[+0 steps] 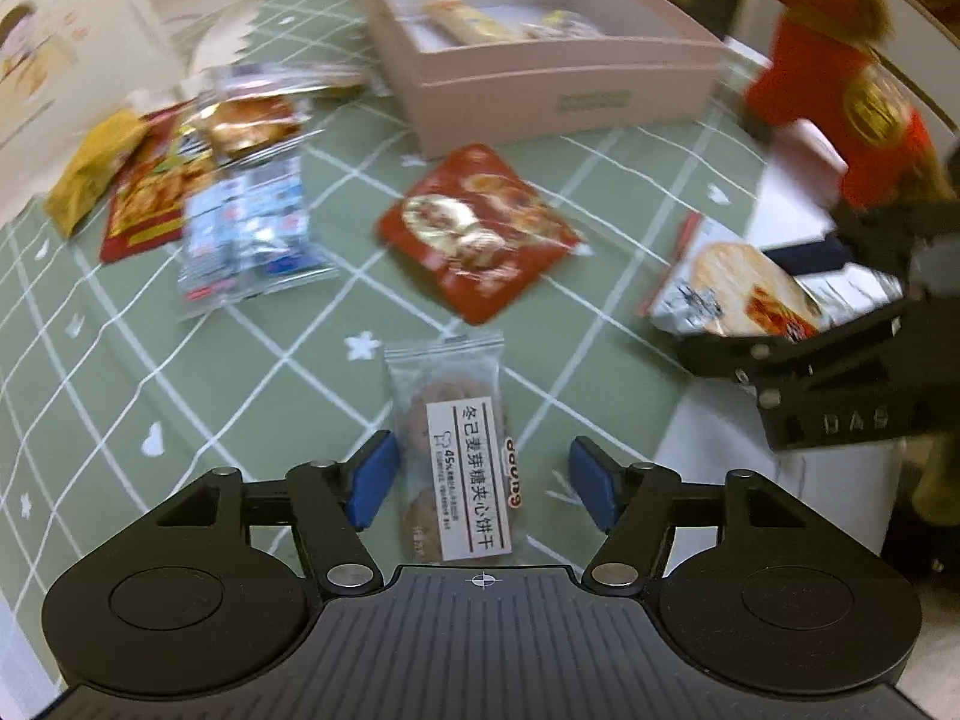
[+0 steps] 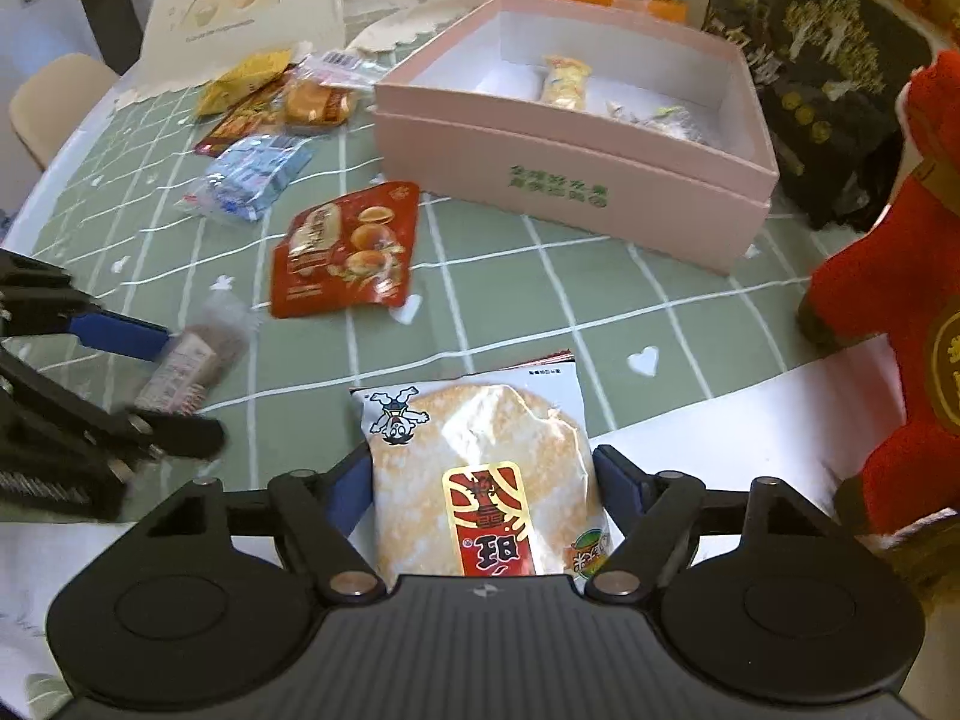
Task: Organize snacks
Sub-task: 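Carry the cookie packet in the left gripper over the pink box while the right holds the rice cracker, then open the left gripper to drop the cookie packet into the pink box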
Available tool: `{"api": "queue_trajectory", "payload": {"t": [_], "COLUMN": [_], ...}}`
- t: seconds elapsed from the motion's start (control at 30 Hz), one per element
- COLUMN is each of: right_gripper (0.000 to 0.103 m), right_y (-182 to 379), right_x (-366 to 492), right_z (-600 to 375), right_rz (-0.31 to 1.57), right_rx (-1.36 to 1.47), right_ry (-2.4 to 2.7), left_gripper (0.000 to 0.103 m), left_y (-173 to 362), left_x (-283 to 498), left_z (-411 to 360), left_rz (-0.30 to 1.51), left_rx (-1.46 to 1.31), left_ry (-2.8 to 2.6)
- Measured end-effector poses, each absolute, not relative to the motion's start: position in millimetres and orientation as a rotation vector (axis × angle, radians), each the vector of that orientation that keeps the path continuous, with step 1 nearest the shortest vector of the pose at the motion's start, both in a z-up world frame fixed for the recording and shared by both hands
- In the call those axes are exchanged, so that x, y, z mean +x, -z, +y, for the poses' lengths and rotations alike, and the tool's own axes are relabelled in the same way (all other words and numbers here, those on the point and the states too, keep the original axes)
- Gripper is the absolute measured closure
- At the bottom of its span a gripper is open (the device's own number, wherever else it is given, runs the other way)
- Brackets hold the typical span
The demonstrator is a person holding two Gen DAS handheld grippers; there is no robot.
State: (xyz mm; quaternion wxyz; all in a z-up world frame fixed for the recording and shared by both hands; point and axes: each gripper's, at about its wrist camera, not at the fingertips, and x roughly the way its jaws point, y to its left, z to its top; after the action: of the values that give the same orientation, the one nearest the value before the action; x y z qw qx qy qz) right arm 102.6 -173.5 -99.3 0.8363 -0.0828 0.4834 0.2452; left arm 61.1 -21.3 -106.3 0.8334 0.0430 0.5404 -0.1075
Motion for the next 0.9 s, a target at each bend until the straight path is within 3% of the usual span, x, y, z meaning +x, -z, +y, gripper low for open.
{"api": "queue_trajectory", "payload": {"t": [0.03, 0.1, 0.3, 0.67, 0.9], "right_gripper": [0.026, 0.026, 0.026, 0.026, 0.026], "right_y": [95, 84, 46, 24, 42], "right_x": [102, 100, 96, 95, 100], "right_z": [-175, -181, -210, -223, -222], "right_rz": [1.013, 0.988, 0.909, 0.855, 0.901], "right_rx": [-0.164, -0.131, -0.069, -0.084, -0.151], "right_ry": [-0.512, -0.496, -0.456, -0.456, -0.455], "left_gripper": [0.039, 0.061, 0.062, 0.062, 0.057], "left_y": [106, 104, 94, -26, -21], "left_x": [62, 64, 71, 168, 228], "left_z": [-24, -29, -42, -39, -34], "left_rz": [1.148, 1.146, 1.127, 0.809, 0.756], "left_rx": [0.092, 0.085, 0.032, -0.159, -0.266], "left_ry": [0.245, 0.262, 0.343, 0.311, 0.232]}}
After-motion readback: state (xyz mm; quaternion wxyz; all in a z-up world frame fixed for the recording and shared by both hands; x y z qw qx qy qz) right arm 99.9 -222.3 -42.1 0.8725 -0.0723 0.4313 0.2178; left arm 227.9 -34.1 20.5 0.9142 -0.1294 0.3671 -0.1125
